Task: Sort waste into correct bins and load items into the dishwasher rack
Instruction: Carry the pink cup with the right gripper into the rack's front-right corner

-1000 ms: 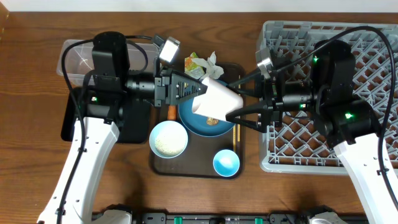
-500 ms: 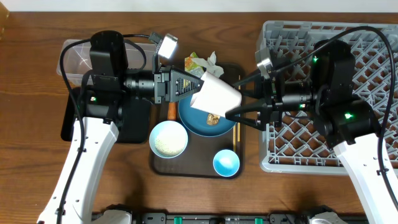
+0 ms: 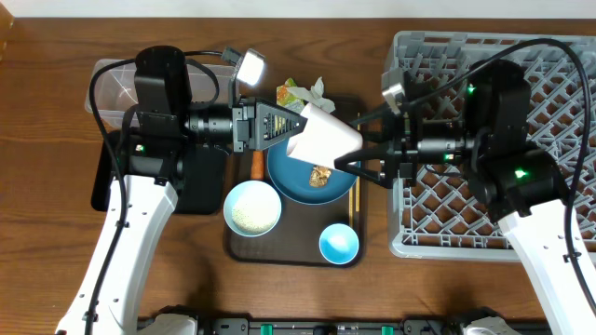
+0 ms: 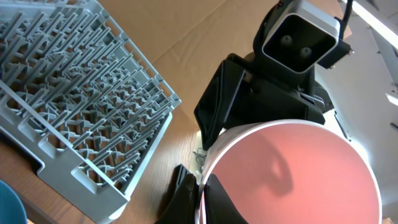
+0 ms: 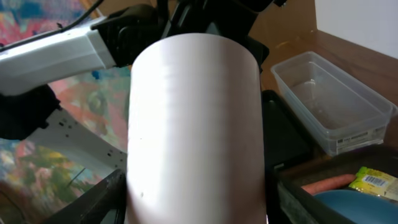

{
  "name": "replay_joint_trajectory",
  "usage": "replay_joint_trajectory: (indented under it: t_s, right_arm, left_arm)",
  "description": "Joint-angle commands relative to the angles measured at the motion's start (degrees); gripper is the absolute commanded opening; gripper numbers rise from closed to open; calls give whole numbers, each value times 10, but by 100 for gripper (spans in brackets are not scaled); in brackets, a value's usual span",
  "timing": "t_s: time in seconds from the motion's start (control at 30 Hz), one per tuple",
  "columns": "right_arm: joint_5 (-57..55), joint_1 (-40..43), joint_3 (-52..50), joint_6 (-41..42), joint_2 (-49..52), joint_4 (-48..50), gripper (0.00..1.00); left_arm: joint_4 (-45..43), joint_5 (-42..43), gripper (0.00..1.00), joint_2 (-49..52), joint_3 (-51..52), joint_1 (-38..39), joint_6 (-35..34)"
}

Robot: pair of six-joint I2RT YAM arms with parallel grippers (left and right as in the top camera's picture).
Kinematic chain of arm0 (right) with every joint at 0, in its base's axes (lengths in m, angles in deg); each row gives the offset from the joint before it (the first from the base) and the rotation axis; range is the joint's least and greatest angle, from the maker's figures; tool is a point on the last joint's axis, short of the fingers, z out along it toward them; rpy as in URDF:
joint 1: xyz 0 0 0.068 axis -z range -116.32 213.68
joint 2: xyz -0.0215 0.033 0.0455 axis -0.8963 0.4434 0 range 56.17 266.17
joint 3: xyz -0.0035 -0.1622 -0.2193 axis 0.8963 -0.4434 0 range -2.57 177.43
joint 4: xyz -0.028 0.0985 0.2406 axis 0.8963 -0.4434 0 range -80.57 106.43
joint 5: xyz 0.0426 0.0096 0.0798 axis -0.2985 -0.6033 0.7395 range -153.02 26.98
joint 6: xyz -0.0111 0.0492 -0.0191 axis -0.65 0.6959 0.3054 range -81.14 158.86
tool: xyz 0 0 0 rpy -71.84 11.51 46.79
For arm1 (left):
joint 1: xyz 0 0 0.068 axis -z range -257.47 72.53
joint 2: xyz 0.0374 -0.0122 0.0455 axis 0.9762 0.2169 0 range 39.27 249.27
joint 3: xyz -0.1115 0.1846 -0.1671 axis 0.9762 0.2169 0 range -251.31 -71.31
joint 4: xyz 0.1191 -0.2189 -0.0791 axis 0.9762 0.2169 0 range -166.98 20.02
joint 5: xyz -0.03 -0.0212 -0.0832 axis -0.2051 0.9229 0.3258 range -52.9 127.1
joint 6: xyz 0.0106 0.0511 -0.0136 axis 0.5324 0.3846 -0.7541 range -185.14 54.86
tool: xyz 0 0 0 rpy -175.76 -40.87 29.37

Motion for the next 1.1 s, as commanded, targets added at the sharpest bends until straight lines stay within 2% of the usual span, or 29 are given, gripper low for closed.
replay_joint_trajectory:
  t_s: [0.0,0.1,0.53,0.63,0.67,0.7,0.83,0.87,1.07]
  right_arm:
    - [-11,-17,10,-2,-3,5,72]
    - [-11,-24,10,-2,-3,6,73]
    - [-63,-26,10,-2,-4,-5,50]
    - [-142,-20,10,10,-11,-25,50]
    - [-177,-14,10,23,-15,-36,50]
    - [-213,-5,10,38,-19,-48,48]
    - [-305,55,10,85,-43,-101,45]
    - [-330,78,10,102,-50,-119,41]
    - [-448,239,10,163,-70,-253,44]
  left_arm:
    - [-5,-7,6,0,-8,-1,-9]
    - [-14,-7,6,0,-8,-1,-9]
    - [-20,-7,8,0,-8,-2,-11]
    - [-34,-7,56,0,-8,-6,-21]
    - [-44,-7,76,0,-8,-8,-34]
    - [-57,-7,82,0,-8,-10,-49]
    - [-92,-7,87,0,-8,-21,-73]
    - [-92,-7,88,0,-8,-23,-73]
    - [-92,-7,88,0,-8,-24,-73]
